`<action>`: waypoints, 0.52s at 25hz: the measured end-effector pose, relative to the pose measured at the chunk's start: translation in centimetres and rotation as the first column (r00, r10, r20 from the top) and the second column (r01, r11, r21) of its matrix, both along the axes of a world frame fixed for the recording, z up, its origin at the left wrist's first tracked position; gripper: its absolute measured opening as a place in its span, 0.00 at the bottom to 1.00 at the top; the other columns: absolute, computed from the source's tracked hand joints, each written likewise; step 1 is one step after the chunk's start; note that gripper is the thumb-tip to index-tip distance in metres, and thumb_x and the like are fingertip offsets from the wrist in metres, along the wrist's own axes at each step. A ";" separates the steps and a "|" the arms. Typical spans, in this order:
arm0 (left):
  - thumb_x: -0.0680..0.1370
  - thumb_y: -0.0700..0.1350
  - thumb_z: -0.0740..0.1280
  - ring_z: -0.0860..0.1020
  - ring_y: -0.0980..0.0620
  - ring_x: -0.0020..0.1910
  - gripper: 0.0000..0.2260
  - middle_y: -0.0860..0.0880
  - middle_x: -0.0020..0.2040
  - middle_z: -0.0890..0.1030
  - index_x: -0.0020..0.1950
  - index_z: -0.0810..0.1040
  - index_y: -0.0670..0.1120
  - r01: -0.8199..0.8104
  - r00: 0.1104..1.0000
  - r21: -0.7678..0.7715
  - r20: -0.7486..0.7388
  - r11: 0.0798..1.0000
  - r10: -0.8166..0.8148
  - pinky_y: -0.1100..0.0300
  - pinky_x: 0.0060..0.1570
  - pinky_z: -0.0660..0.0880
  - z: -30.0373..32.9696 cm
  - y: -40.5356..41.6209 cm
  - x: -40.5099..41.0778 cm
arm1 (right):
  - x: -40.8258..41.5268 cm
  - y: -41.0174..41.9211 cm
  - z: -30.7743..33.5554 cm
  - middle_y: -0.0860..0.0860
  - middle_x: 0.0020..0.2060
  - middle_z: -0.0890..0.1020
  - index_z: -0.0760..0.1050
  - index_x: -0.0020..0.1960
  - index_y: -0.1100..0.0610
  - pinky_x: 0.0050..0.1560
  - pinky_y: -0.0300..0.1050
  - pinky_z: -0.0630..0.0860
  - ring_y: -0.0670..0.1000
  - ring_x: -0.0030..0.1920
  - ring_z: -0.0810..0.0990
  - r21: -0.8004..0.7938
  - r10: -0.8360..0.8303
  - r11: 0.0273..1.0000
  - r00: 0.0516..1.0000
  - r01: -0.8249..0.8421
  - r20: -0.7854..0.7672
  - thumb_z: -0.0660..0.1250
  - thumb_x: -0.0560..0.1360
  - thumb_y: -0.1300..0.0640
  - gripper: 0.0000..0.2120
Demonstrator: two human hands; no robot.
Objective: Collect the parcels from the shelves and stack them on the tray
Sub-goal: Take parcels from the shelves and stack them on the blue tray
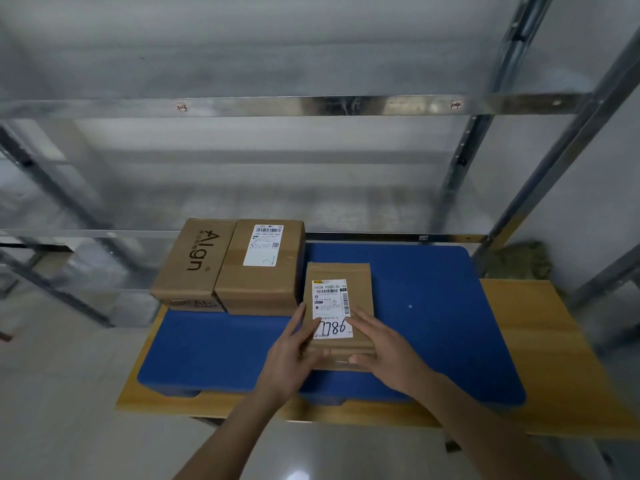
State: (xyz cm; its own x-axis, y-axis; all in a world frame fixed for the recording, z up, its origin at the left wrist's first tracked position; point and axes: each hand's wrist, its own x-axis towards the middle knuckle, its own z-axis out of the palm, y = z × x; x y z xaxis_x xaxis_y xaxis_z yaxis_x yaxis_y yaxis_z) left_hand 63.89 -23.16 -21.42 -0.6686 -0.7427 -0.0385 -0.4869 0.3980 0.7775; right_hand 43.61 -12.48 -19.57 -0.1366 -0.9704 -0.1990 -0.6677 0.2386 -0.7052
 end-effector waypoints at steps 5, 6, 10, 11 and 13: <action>0.79 0.50 0.68 0.64 0.73 0.67 0.24 0.69 0.77 0.51 0.74 0.66 0.62 0.053 0.998 -0.032 0.034 0.998 -0.052 0.76 0.58 0.67 0.1 -2.4 -0.7 | -0.8 -2.5 -0.3 0.33 0.76 0.53 0.61 0.78 0.45 0.75 0.36 0.54 0.34 0.74 0.55 -0.016 -0.029 0.999 0.999 0.030 0.029 0.74 0.75 0.56 0.37; 0.80 0.49 0.67 0.64 0.75 0.66 0.24 0.68 0.77 0.52 0.74 0.66 0.62 0.056 0.998 -0.028 0.032 0.998 -0.055 0.77 0.57 0.66 0.1 -2.9 -0.8 | -1.1 -2.9 -0.3 0.32 0.76 0.53 0.61 0.78 0.45 0.75 0.35 0.54 0.34 0.74 0.54 -0.020 -0.024 0.999 0.999 0.025 0.030 0.74 0.75 0.56 0.37; 0.80 0.49 0.66 0.62 0.73 0.68 0.24 0.67 0.78 0.51 0.75 0.66 0.59 0.061 0.997 -0.034 0.044 0.998 -0.059 0.77 0.60 0.64 0.0 -4.4 -1.5 | -1.7 -4.4 0.1 0.31 0.74 0.52 0.60 0.78 0.46 0.62 0.17 0.48 0.31 0.72 0.52 -0.026 -0.019 0.999 1.000 0.019 0.015 0.74 0.75 0.58 0.37; 0.81 0.49 0.66 0.63 0.69 0.70 0.24 0.66 0.78 0.51 0.76 0.66 0.58 0.062 0.997 -0.036 0.046 0.997 -0.060 0.73 0.62 0.66 -0.3 -4.7 -1.7 | -1.9 -4.8 0.0 0.31 0.74 0.52 0.61 0.78 0.46 0.61 0.16 0.48 0.31 0.71 0.52 -0.021 -0.028 0.999 0.999 0.029 0.018 0.74 0.75 0.58 0.37; 0.81 0.49 0.65 0.64 0.64 0.72 0.24 0.67 0.78 0.50 0.76 0.64 0.58 0.069 0.997 -0.056 0.040 0.996 -0.067 0.62 0.66 0.70 -0.6 -5.3 -1.8 | -2.0 -5.4 -0.1 0.32 0.74 0.52 0.62 0.78 0.47 0.66 0.21 0.49 0.31 0.71 0.53 -0.017 -0.045 0.999 0.999 0.045 0.023 0.74 0.75 0.58 0.37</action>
